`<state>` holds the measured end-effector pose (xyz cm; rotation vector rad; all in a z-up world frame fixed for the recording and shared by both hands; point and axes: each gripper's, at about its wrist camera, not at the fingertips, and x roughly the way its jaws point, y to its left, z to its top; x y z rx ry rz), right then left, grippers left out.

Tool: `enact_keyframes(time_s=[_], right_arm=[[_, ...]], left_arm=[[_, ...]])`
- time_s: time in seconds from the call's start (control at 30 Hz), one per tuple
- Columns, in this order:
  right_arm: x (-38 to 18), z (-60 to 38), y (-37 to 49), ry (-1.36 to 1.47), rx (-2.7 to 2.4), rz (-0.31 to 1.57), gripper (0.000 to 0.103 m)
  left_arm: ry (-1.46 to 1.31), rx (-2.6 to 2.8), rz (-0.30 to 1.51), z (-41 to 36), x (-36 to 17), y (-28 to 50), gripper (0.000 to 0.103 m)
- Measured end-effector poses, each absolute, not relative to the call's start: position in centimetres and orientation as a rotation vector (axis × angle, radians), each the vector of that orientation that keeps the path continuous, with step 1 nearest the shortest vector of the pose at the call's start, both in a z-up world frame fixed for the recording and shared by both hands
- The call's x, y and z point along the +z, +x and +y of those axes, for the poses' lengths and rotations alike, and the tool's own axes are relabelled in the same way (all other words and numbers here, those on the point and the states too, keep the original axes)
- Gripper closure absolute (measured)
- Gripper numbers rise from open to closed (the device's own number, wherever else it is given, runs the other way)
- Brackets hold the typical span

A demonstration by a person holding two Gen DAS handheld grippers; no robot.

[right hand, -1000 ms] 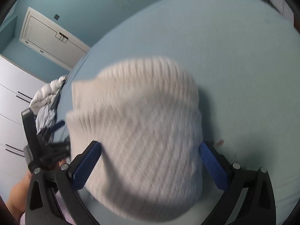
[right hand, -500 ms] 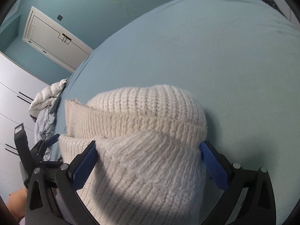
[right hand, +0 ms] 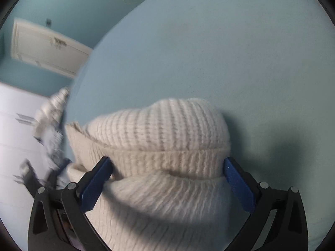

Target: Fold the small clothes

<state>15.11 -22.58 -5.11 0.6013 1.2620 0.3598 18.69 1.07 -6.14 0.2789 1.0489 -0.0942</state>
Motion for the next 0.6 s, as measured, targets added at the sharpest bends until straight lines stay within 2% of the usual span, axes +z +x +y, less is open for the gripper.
enact_keyframes(time_s=[0.1, 0.27, 0.6], right_arm=[[-4.4, -22.6, 15.0, 0.61, 0.372, 1.274, 0.001], [-2.7, -24.8, 13.5, 0.718, 0.442, 1.197, 0.001], [-6.7, -28.4, 10.7, 0.906, 0.568, 1.258, 0.001]], left_arm=[[0.254, -0.161, 1.11, 1.5, -5.1, 20.0, 0.0], [-0.035, -0.298, 1.12, 5.2, -2.8, 21.6, 0.0], [-0.597, -0.561, 1.442, 8.9, -12.4, 24.5, 0.0]])
